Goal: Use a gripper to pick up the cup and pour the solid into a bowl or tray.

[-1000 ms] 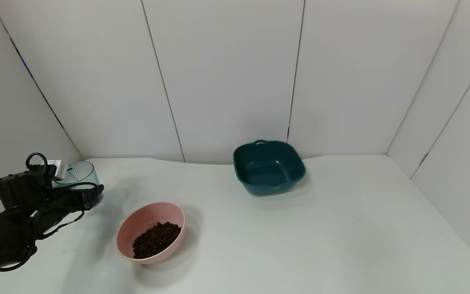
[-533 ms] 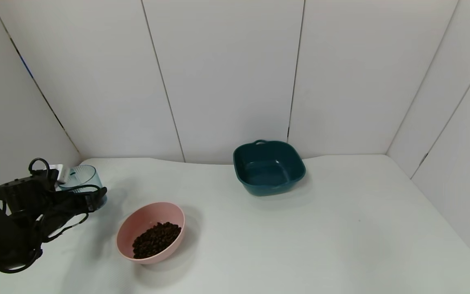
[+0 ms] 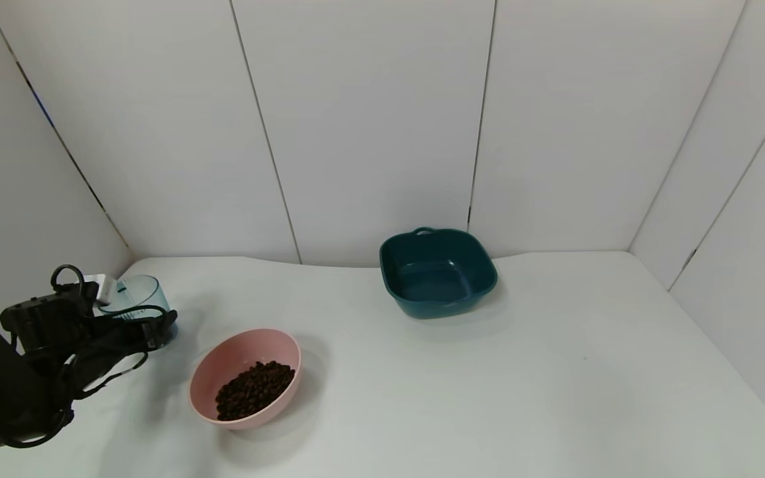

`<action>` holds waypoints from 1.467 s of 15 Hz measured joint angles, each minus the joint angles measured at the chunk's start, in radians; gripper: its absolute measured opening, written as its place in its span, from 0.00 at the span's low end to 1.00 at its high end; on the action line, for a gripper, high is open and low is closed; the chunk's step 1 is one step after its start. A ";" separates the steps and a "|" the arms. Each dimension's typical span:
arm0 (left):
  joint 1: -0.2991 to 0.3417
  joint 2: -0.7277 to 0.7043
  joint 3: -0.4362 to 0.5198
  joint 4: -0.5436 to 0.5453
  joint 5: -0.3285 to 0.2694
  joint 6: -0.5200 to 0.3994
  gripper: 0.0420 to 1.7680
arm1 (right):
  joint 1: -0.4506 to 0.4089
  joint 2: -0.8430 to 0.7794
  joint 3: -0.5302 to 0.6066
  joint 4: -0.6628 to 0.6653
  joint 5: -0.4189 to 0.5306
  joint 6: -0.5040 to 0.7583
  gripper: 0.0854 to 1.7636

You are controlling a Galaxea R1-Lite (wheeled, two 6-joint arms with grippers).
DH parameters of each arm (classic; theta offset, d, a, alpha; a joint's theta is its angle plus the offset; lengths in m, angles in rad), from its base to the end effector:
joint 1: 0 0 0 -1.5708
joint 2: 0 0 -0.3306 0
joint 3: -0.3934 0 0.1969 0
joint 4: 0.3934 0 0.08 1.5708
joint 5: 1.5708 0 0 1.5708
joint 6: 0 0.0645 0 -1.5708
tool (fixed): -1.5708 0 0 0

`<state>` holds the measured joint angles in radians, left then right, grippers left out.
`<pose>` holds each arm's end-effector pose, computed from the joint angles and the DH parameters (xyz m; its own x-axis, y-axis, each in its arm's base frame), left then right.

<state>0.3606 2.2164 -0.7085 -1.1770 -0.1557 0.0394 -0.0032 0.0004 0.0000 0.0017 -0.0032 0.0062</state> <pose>0.3980 0.1394 0.0406 0.9289 0.1846 -0.3210 -0.1992 0.9799 -0.0131 -0.0042 -0.0002 0.0752 1.0000 -0.0064 -0.0021 0.0064 1.0000 0.0062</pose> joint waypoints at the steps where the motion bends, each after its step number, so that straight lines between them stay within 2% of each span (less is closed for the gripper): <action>1: 0.000 0.003 0.000 0.000 0.000 0.000 0.71 | 0.000 0.000 0.000 0.000 0.000 0.000 0.97; 4: 0.000 0.009 0.000 0.000 0.000 0.000 0.71 | 0.000 0.000 0.000 0.000 0.000 0.000 0.97; 9: 0.002 0.008 0.003 0.000 -0.001 0.001 0.84 | 0.000 0.000 0.000 0.000 0.000 0.000 0.97; 15: 0.003 -0.003 0.004 0.010 -0.001 0.000 0.91 | 0.000 0.000 0.000 0.000 0.000 0.000 0.97; 20: 0.016 -0.095 0.018 0.164 -0.005 0.006 0.94 | 0.000 0.000 0.000 0.000 0.000 0.000 0.97; 22: 0.025 -0.155 0.044 0.186 -0.003 0.011 0.94 | 0.000 0.000 0.000 0.000 0.000 0.000 0.97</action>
<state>0.3853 2.0615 -0.6649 -0.9915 -0.1587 0.0504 -0.0032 0.0004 0.0000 0.0017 -0.0032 0.0062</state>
